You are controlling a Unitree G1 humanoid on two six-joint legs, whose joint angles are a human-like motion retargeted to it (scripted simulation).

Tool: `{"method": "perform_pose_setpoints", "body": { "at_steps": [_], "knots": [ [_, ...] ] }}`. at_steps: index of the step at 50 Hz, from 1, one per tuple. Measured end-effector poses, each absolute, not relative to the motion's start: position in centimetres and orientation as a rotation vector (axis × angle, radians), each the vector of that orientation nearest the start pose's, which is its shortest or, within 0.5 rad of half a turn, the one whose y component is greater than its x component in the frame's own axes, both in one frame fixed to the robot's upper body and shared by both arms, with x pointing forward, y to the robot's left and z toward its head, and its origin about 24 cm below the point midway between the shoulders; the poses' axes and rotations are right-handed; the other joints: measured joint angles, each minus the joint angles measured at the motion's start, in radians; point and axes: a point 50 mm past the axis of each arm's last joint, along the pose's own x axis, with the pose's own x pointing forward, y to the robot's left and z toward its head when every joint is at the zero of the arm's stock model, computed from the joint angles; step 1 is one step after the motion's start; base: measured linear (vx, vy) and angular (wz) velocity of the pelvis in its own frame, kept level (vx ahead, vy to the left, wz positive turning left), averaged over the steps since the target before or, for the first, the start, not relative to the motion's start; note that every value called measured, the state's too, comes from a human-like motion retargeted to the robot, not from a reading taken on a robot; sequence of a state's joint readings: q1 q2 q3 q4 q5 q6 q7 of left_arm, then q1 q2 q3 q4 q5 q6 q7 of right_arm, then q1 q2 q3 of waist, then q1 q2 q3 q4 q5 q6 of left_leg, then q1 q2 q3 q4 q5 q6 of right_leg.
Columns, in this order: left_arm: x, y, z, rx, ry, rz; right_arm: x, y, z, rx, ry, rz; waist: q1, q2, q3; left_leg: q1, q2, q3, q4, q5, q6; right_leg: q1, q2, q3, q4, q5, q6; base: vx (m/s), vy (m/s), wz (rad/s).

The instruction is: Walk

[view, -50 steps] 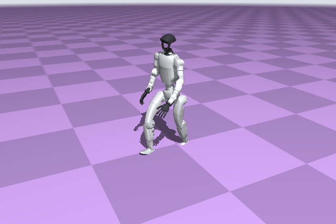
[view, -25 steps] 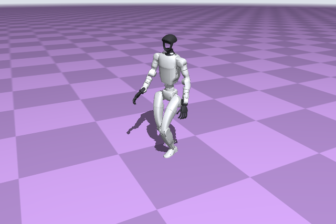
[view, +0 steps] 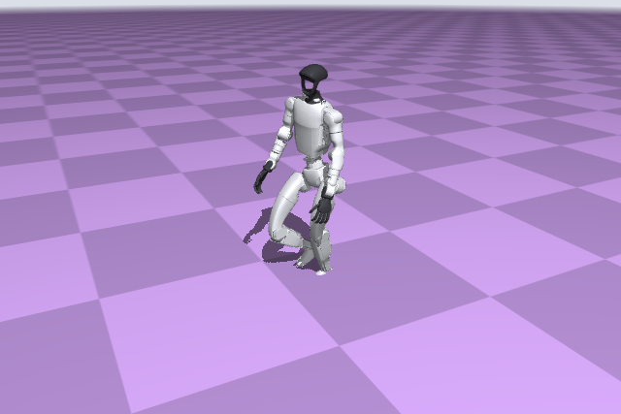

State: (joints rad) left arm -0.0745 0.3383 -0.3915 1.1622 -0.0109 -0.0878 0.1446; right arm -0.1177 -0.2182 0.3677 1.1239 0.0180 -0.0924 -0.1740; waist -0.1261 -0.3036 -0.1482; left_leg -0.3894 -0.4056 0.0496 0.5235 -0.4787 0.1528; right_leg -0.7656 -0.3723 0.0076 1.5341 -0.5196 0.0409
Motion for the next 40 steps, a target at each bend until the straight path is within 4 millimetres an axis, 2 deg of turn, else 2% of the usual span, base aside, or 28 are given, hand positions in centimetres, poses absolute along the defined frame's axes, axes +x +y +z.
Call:
{"method": "perform_pose_setpoints", "body": {
  "at_steps": [3, 8, 11, 15, 19, 21, 23, 27, 30, 35, 37, 38, 40],
  "knots": [
    [16.3, 24.1, -13.1, 0.626, 0.917, -0.067, 15.9, -20.3, -14.0, -0.472, 0.900, 0.032, 0.014, 0.066, 0.039, 0.165, 0.074, -0.039, -0.056, -0.060, -0.007, -0.029, 0.064, -0.074, -0.230, -0.034, 0.001, 0.65, -0.08, -0.48],
    [19.7, 22.7, -11.7, 0.676, 0.780, -0.138, 14.2, -21.0, -14.6, -0.469, 0.955, 0.001, 0.035, 0.143, 0.040, 0.268, 0.172, -0.054, -0.023, -0.149, -0.028, -0.051, 0.194, -0.123, -0.689, -0.003, 0.067, 0.63, -0.10, -0.27],
    [20.4, 21.9, -11.3, 0.686, 0.735, -0.171, 12.8, -21.3, -15.1, -0.476, 0.995, 0.001, 0.034, 0.155, 0.026, 0.276, 0.198, -0.027, 0.085, -0.188, -0.046, -0.079, 0.219, -0.101, -0.726, 0.014, 0.086, 0.63, -0.12, 0.10],
    [19.7, 21.3, -11.8, 0.660, 0.748, -0.190, 11.6, -21.6, -15.4, -0.493, 1.031, 0.006, 0.047, 0.188, 0.013, 0.263, 0.260, -0.030, 0.335, -0.185, -0.079, -0.065, 0.278, -0.095, -0.599, 0.064, 0.045, 0.66, -0.16, 0.00],
    [18.4, 21.0, -12.6, 0.616, 0.807, -0.200, 12.5, -22.2, -15.0, -0.537, 0.995, 0.005, 0.071, 0.314, 0.042, 0.145, 0.478, -0.033, 0.786, -0.001, -0.148, 0.028, 0.429, -0.176, -0.563, 0.033, -0.051, 0.59, -0.17, -0.23],
    [17.9, 20.8, -13.0, 0.613, 0.833, -0.213, 13.4, -22.4, -14.5, -0.557, 0.957, -0.002, 0.090, 0.343, 0.047, 0.047, 0.555, -0.030, 0.951, 0.064, -0.133, 0.065, 0.475, -0.187, -0.564, 0.001, -0.086, 0.56, -0.13, -0.27],
    [17.3, 20.6, -13.3, 0.617, 0.855, -0.224, 14.5, -22.5, -14.1, -0.571, 0.914, -0.011, 0.107, 0.346, 0.047, -0.058, 0.595, -0.025, 1.044, 0.046, -0.093, 0.110, 0.499, -0.183, -0.582, -0.028, -0.099, 0.57, -0.10, -0.14],
    [16.0, 20.9, -13.8, 0.615, 0.899, -0.221, 16.4, -22.1, -13.1, -0.566, 0.832, -0.027, 0.134, 0.321, 0.045, -0.234, 0.588, 0.004, 0.981, -0.091, -0.034, 0.233, 0.516, -0.148, -0.652, -0.077, -0.089, 0.60, -0.04, -0.08],
    [14.6, 21.5, -14.3, 0.598, 0.939, -0.194, 17.7, -21.7, -12.5, -0.547, 0.779, -0.024, 0.140, 0.296, 0.042, -0.320, 0.545, 0.026, 0.762, -0.144, -0.043, 0.323, 0.505, -0.110, -0.708, -0.110, -0.080, 0.65, 0.01, 0.00],
    [13.1, 22.1, -14.8, 0.573, 0.999, -0.150, 19.2, -21.0, -11.8, -0.547, 0.735, 0.021, 0.095, 0.238, -0.007, -0.386, 0.396, 0.022, 0.231, -0.048, -0.106, 0.386, 0.415, -0.066, -0.757, -0.167, -0.066, 0.67, 0.05, 0.28],
    [12.6, 22.2, -15.0, 0.571, 1.016, -0.144, 19.0, -20.8, -12.0, -0.552, 0.745, 0.035, 0.087, 0.227, -0.019, -0.413, 0.369, 0.019, 0.182, -0.033, -0.112, 0.392, 0.394, -0.059, -0.707, -0.195, -0.061, 0.65, 0.10, 0.30],
    [12.7, 22.3, -15.0, 0.572, 1.019, -0.137, 19.2, -20.8, -11.9, -0.556, 0.749, 0.041, 0.074, 0.204, -0.029, -0.378, 0.334, 0.028, 0.092, 0.010, -0.106, 0.405, 0.363, -0.052, -0.700, -0.204, -0.053, 0.67, 0.11, 0.42],
    [12.2, 22.1, -15.2, 0.569, 1.033, -0.140, 18.4, -20.6, -12.4, -0.561, 0.778, 0.051, 0.063, 0.187, -0.041, -0.400, 0.305, 0.038, 0.136, 0.043, -0.094, 0.399, 0.327, -0.050, -0.627, -0.199, -0.036, 0.63, 0.13, 0.41]
  ]
}}
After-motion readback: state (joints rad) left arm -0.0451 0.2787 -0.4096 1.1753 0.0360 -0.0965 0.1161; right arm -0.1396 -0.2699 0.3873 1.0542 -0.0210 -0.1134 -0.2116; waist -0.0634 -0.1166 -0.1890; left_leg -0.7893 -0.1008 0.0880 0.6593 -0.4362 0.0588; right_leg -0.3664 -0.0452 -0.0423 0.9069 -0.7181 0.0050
